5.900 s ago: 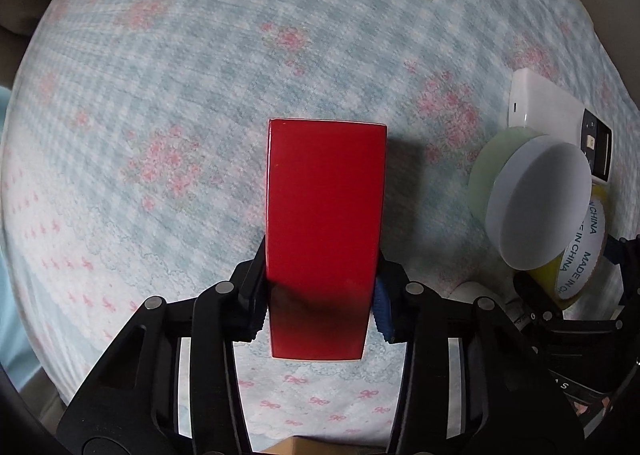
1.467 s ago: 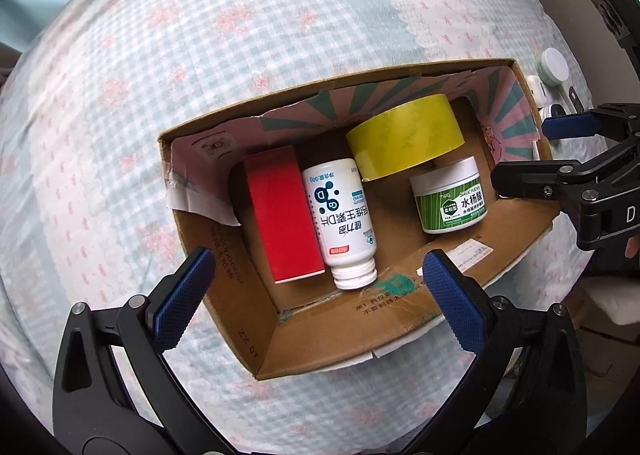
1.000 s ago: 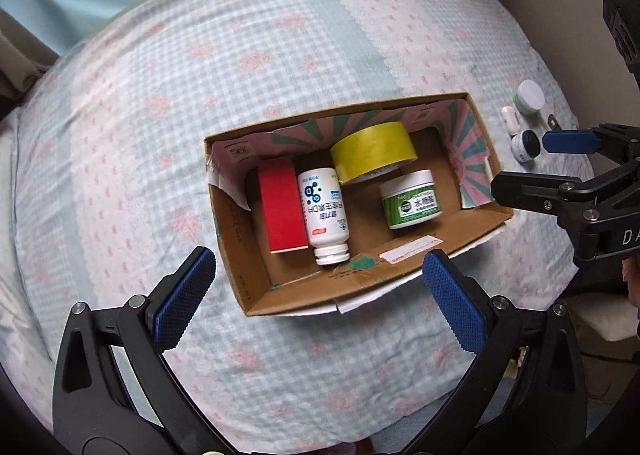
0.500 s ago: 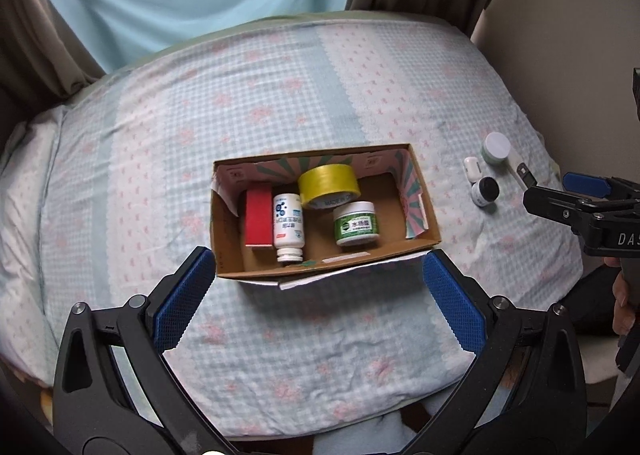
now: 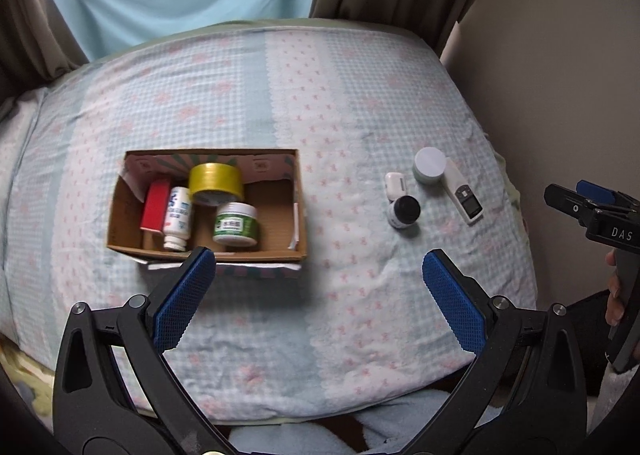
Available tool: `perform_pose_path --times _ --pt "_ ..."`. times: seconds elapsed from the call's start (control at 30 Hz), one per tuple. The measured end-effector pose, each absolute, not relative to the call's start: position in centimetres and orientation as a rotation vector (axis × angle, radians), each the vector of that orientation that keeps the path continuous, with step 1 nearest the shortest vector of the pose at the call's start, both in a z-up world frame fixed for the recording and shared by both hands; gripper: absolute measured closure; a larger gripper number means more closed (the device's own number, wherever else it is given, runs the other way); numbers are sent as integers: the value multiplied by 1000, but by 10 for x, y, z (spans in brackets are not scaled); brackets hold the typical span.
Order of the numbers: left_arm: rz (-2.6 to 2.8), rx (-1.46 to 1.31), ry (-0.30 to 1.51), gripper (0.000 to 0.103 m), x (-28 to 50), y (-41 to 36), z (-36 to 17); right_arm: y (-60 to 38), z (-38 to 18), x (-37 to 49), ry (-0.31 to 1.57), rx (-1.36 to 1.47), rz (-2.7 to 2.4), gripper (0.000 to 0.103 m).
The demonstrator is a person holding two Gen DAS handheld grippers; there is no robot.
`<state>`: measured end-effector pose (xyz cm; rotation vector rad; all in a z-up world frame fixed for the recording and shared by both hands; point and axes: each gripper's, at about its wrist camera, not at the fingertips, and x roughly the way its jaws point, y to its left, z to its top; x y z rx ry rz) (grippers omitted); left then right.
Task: Organize rigid objects
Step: 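Withdraw both tools from the box toward the remaining small items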
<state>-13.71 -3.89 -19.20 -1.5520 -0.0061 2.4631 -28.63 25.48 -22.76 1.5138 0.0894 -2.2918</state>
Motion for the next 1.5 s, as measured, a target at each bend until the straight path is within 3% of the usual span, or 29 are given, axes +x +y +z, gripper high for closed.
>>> perform_pose_path --times 0.37,0.87,1.07,1.13,1.2,1.27,1.43,1.5 --pt "2411 -1561 -12 0 -145 68 -241 308 -268 -335 212 1329 -2287 0" --pt "2415 -1623 -34 2 -195 138 -418 270 -432 -407 426 1158 -2260 0" --pt "2464 -1528 -12 7 -205 156 -463 252 -482 -412 664 1020 -2194 0" --pt "2475 -1504 -22 9 -209 159 -472 249 -493 -415 687 988 -2172 0" --pt "2483 -1482 -15 19 -213 163 -478 247 -499 -419 688 966 -2151 1" --pt "2494 -1463 7 21 -216 167 -482 243 -504 -420 710 934 -2132 6" --pt "2500 -1438 8 29 -220 171 -486 233 -514 -425 742 889 -2106 8" --pt "2501 -1446 8 34 -222 172 -488 229 -518 -426 758 890 -2092 22"
